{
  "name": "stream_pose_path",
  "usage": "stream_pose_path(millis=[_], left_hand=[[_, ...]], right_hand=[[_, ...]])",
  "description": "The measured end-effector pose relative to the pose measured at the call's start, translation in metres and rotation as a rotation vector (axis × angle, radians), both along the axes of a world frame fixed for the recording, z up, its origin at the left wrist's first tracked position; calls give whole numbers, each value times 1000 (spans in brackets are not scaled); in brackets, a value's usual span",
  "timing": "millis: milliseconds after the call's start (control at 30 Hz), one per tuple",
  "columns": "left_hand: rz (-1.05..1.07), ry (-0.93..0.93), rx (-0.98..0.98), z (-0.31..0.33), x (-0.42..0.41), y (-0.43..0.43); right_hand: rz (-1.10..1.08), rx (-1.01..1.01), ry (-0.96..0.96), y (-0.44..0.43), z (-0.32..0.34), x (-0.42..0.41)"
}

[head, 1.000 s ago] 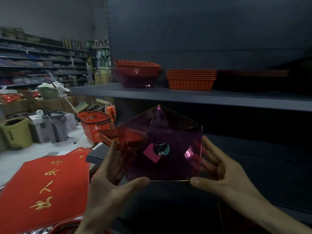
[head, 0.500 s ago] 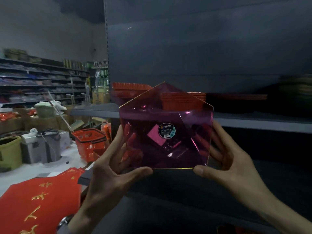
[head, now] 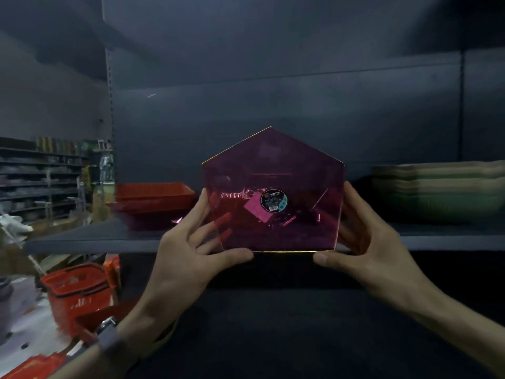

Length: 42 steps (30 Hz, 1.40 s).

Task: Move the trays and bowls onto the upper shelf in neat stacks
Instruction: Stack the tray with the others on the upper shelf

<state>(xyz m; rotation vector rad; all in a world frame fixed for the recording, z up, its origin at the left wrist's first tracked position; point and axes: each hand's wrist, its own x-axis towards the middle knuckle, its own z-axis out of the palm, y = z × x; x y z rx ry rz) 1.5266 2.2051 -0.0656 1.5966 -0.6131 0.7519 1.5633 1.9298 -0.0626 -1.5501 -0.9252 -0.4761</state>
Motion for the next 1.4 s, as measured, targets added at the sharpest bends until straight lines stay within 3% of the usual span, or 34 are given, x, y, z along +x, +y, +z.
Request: stream_pose_path(millis=[333, 867, 1400], left_hand=[[-66, -124, -60, 73, 67, -47], [10, -165, -16, 82, 200, -108], [150, 130, 186, 44, 240, -106]], right_hand=[[-42, 70, -70, -43, 69, 52], [-173, 293, -83, -51, 86, 162], [-231, 162, 74, -61, 52, 187]])
